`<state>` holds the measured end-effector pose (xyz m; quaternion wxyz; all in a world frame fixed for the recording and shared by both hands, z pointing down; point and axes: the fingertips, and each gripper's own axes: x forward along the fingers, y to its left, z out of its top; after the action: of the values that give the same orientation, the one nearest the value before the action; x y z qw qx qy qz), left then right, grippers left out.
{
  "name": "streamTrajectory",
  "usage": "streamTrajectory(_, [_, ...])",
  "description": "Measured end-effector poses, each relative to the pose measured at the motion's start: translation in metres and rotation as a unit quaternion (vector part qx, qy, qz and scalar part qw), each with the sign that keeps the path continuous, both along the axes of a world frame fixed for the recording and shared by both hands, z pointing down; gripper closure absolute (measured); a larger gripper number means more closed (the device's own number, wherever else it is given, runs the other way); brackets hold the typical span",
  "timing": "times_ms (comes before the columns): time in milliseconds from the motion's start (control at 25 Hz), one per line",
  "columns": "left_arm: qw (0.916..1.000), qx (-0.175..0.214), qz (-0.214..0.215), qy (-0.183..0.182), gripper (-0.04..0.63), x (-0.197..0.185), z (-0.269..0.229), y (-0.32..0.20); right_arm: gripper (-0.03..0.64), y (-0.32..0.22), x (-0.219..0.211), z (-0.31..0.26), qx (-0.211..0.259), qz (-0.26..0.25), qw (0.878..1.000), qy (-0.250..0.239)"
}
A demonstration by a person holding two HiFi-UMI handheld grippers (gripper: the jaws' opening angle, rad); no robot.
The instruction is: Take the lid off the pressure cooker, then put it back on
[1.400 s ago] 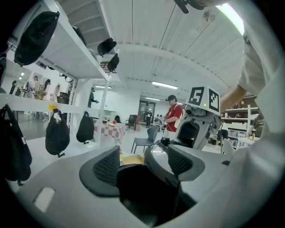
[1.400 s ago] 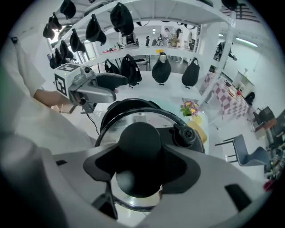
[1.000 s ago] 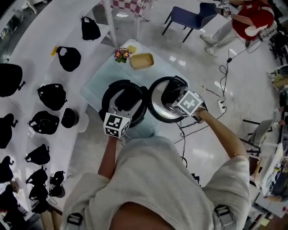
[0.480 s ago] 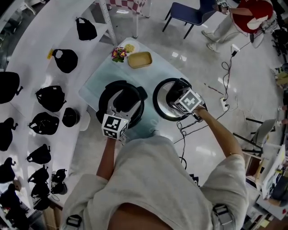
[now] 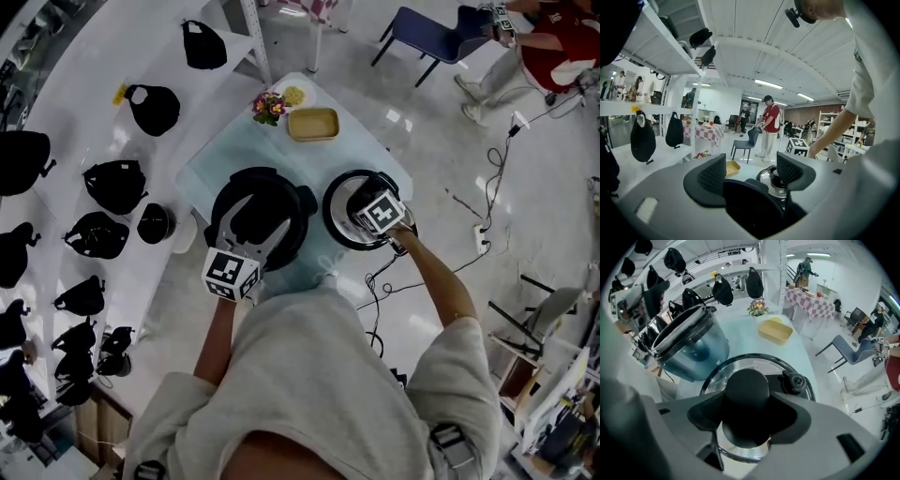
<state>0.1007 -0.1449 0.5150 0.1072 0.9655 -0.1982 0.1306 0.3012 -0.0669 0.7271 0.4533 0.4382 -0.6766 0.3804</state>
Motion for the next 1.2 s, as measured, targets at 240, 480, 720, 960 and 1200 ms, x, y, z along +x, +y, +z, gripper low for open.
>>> streamTrajectory(240, [0.9996,0.003,-0.022,-0.019,0.264,-0.010,0.001,-0.003,0.347,-0.020,0.004,0.040,-0.007,0.012,1.000,-0.007])
streamTrajectory(480, [0.9988,0.003,-0.036,-0.034,0.264,-0.022,0.002,-0.005,0.345,-0.024,0.003,0.068,-0.015,0.017,1.000,-0.007])
streamTrajectory(720, [0.9982,0.003,-0.050,-0.034,0.264,-0.031,0.003,-0.010,0.344,-0.029,0.008,0.074,0.006,0.023,1.000,0.009])
streamTrajectory(960, [0.9985,0.003,-0.046,-0.030,0.264,-0.030,0.003,-0.007,0.337,-0.027,0.006,0.075,-0.007,0.006,1.000,0.006])
streamTrajectory(1200, [0.9988,0.004,-0.044,-0.022,0.264,-0.029,0.001,-0.010,0.319,-0.027,0.002,0.070,0.000,0.002,1.000,-0.004])
